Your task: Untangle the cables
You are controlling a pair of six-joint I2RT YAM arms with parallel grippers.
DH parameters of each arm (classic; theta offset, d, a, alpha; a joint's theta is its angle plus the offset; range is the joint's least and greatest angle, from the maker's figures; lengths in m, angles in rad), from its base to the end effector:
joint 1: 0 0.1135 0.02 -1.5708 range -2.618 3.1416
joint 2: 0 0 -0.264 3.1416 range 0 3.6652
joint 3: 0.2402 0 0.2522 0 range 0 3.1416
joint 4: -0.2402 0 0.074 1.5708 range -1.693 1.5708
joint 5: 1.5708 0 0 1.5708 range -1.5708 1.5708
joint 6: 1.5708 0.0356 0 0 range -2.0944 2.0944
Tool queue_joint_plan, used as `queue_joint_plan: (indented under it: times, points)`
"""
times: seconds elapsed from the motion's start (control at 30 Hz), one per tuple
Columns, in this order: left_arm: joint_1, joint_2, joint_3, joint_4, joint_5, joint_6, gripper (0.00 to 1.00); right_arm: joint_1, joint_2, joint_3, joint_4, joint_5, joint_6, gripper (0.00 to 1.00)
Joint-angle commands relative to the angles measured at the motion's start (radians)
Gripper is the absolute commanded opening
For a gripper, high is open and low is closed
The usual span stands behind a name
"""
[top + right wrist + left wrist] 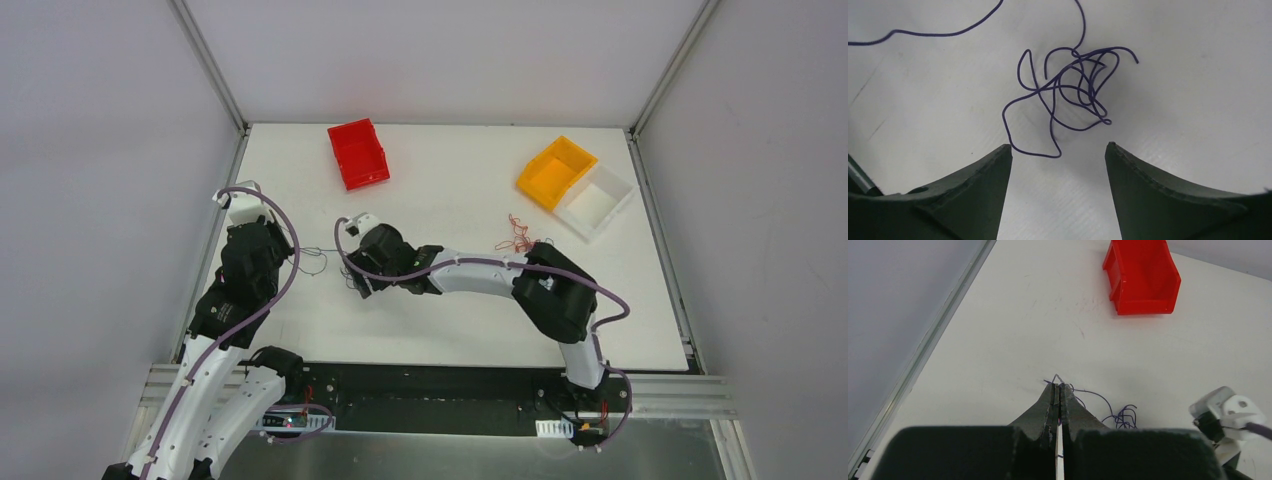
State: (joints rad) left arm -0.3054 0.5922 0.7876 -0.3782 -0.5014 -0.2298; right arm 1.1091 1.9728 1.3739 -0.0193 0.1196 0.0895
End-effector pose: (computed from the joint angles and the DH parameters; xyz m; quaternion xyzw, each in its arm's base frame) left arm 0.1321 -0.0237 0.3482 -0.1304 0.7501 0.0201 0.6480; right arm 0.2036 0.3997 0.2045 -0.4090 0.7877 0.2143 0.4079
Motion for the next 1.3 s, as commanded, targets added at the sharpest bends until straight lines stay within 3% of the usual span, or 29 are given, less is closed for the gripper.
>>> queue_joint_plan:
  times: [0.0, 0.17, 0.3, 0.53, 0.57, 0.77, 0.97, 1.27]
  points:
    - [0.012, -0.006, -0.001, 0.041, -0.006, -0.007, 0.00, 0.021, 0.062, 0.037, 0.141, -0.021, -0.127, 0.72]
    - [0.013, 0.000, -0.001, 0.041, 0.004, -0.008, 0.00, 0.037, 0.139, 0.091, 0.142, 0.024, -0.150, 0.67]
    - [0.014, 0.003, -0.001, 0.041, 0.008, -0.008, 0.00, 0.051, 0.173, 0.123, 0.142, 0.031, -0.148, 0.54]
    - [0.015, 0.004, -0.001, 0.041, 0.003, -0.002, 0.00, 0.063, 0.149, 0.092, 0.151, 0.078, -0.135, 0.02]
    - [0.015, 0.004, -0.001, 0.040, 0.002, 0.000, 0.00, 0.064, 0.132, 0.072, 0.156, 0.089, -0.130, 0.00]
    - [0.017, 0.006, 0.001, 0.041, -0.009, 0.008, 0.00, 0.057, -0.076, -0.198, 0.246, 0.219, -0.022, 0.00]
    - [0.020, 0.005, -0.001, 0.040, -0.002, 0.013, 0.00, 0.016, -0.307, -0.415, 0.134, 0.413, 0.058, 0.00]
    - [0.027, 0.020, 0.006, 0.041, -0.023, 0.020, 0.00, -0.256, -0.690, -0.710, -0.047, 0.421, 0.249, 0.00]
